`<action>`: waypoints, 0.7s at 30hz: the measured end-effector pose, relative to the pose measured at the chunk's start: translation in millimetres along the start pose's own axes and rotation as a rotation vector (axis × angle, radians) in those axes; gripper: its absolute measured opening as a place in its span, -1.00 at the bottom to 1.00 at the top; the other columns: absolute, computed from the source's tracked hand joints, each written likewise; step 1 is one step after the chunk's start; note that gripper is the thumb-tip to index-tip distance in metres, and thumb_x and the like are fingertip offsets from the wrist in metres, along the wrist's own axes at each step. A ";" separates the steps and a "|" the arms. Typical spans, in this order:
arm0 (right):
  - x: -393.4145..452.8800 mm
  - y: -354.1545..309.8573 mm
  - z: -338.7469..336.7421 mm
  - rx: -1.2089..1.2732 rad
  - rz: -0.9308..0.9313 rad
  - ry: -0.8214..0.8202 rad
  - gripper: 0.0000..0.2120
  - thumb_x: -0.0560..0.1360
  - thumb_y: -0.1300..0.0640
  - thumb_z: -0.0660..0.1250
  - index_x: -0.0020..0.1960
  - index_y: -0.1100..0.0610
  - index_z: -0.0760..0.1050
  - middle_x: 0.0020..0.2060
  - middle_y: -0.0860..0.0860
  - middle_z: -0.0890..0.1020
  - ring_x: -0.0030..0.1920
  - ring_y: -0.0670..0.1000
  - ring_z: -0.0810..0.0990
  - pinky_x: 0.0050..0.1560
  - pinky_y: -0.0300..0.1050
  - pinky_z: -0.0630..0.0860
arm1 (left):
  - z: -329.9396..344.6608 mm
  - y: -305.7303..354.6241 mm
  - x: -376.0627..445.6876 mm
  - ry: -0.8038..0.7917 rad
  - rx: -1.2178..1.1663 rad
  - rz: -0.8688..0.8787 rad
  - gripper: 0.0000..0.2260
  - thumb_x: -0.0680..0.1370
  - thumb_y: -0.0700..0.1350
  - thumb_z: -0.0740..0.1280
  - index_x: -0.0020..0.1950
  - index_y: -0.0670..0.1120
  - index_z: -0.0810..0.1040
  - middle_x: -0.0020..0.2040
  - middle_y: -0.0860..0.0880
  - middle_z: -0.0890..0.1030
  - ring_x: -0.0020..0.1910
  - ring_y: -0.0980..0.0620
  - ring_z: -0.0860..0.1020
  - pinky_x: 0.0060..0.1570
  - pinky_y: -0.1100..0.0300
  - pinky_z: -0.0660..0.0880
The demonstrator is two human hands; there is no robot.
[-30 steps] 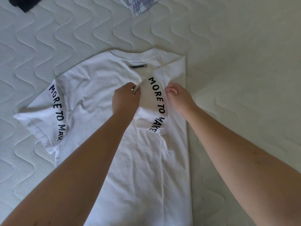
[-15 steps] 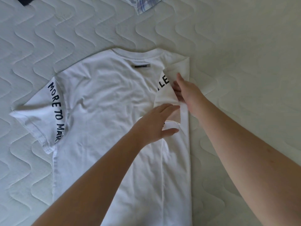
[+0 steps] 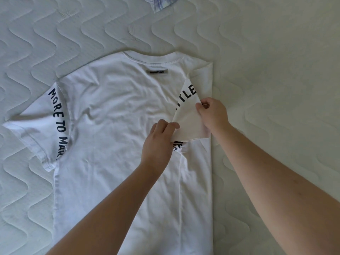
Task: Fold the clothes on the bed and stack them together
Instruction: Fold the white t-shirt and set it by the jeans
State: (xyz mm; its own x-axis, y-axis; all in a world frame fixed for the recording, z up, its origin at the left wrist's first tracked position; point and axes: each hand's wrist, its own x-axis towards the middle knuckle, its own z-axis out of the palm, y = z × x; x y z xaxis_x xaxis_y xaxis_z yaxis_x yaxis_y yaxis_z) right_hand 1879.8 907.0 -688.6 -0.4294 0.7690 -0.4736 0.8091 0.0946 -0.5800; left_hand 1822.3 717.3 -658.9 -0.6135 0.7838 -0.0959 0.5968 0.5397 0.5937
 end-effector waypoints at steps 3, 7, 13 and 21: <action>-5.6 0.3 -0.4 0.012 0.022 -0.008 -0.78 0.58 0.03 0.28 0.11 0.13 0.59 -0.10 -0.05 0.62 0.02 0.02 0.60 -0.06 -0.23 0.36 | 4.0 -4.2 -12.8 -0.020 0.042 0.007 -0.59 0.31 -0.47 0.43 0.09 -0.16 0.61 -0.03 -0.14 0.50 -0.05 -0.16 0.51 -0.32 0.09 0.54; -13.7 -2.0 -2.8 -0.193 -0.038 -0.055 -0.63 0.53 -0.19 0.31 0.07 0.11 0.54 -0.08 -0.01 0.63 -0.02 0.06 0.57 -0.02 -0.06 0.47 | 11.8 -16.7 -29.8 -0.102 0.221 0.050 -0.67 0.31 -0.44 0.45 0.00 -0.16 0.60 -0.06 -0.12 0.54 -0.12 -0.15 0.51 -0.20 0.04 0.54; -19.7 -1.8 -5.9 -0.565 -0.093 -0.174 -0.69 0.53 -0.12 0.33 -0.11 0.13 0.43 -0.13 0.09 0.58 -0.05 0.15 0.57 -0.19 -0.11 0.29 | 18.4 -25.1 -39.1 -0.074 0.185 0.084 -0.75 0.39 -0.36 0.48 0.00 -0.13 0.60 -0.11 -0.08 0.51 -0.17 -0.10 0.45 -0.18 0.08 0.51; -22.6 -11.8 -2.3 -0.526 -0.232 0.135 -0.62 0.55 -0.14 0.30 0.16 0.14 0.45 0.01 0.11 0.58 0.05 0.19 0.55 -0.01 0.02 0.44 | 16.6 -21.4 -37.6 -0.072 0.228 0.240 -0.86 0.38 -0.21 0.42 -0.08 -0.12 0.66 -0.20 -0.06 0.55 -0.25 -0.07 0.51 -0.21 0.03 0.55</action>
State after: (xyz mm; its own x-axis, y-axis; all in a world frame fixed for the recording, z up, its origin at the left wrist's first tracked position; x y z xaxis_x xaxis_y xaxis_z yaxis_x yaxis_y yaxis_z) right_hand 1880.9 889.9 -669.6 -0.5922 0.7608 -0.2653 0.8050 0.5446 -0.2352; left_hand 1841.3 681.4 -681.3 -0.4081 0.9122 -0.0354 0.8253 0.3853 0.4129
